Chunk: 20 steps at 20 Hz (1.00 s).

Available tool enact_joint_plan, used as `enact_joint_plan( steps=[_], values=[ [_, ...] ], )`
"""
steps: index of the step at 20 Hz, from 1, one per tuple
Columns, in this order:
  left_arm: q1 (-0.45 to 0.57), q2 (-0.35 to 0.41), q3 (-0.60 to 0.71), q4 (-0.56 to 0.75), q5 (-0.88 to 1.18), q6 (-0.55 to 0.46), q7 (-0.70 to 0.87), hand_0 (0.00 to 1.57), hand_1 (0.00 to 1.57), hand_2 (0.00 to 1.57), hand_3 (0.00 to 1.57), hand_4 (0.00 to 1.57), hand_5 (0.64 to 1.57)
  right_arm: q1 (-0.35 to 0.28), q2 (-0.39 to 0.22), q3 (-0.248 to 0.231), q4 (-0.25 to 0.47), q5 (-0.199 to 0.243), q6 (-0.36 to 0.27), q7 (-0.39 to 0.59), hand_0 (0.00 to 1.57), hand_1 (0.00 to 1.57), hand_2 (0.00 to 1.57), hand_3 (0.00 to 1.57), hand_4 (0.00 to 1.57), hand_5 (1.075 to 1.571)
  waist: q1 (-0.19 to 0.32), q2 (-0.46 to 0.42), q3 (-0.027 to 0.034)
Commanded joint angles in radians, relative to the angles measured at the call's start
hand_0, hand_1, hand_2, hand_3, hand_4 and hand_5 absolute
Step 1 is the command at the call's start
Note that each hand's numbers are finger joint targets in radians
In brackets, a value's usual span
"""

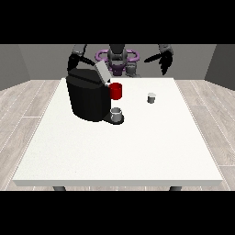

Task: Insert the coffee pod into the coffee machine and close the lid

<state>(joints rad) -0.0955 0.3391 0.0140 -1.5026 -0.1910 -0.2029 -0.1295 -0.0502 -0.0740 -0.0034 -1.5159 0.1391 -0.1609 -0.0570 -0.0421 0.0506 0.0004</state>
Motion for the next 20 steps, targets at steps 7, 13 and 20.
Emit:
enact_joint_plan(
  steps=[7,13,20],
  values=[
    [-0.212,0.125,0.028,0.198,-0.116,-0.059,0.060,0.00,0.00,0.00,0.00,0.00,1.571,-0.144,0.015,0.003,0.004,-0.006,0.009,0.076,0.00,0.00,0.00,0.00,0.00,1.571,-0.071,0.118,-0.0005],
    [-0.296,0.178,0.057,0.405,-0.186,-0.049,-0.049,0.00,0.00,0.00,0.00,0.00,1.571,-0.165,0.037,0.052,-0.012,0.043,-0.008,0.103,0.00,0.00,0.00,0.00,0.00,1.571,-0.113,0.194,-0.0011],
    [-0.353,0.119,-0.007,0.519,-0.307,0.013,-0.026,0.00,0.00,0.00,0.00,0.00,1.571,-0.134,0.073,0.092,0.073,0.032,-0.020,0.047,0.00,0.00,0.00,0.00,0.00,1.571,-0.107,0.193,-0.0005]
  ],
)
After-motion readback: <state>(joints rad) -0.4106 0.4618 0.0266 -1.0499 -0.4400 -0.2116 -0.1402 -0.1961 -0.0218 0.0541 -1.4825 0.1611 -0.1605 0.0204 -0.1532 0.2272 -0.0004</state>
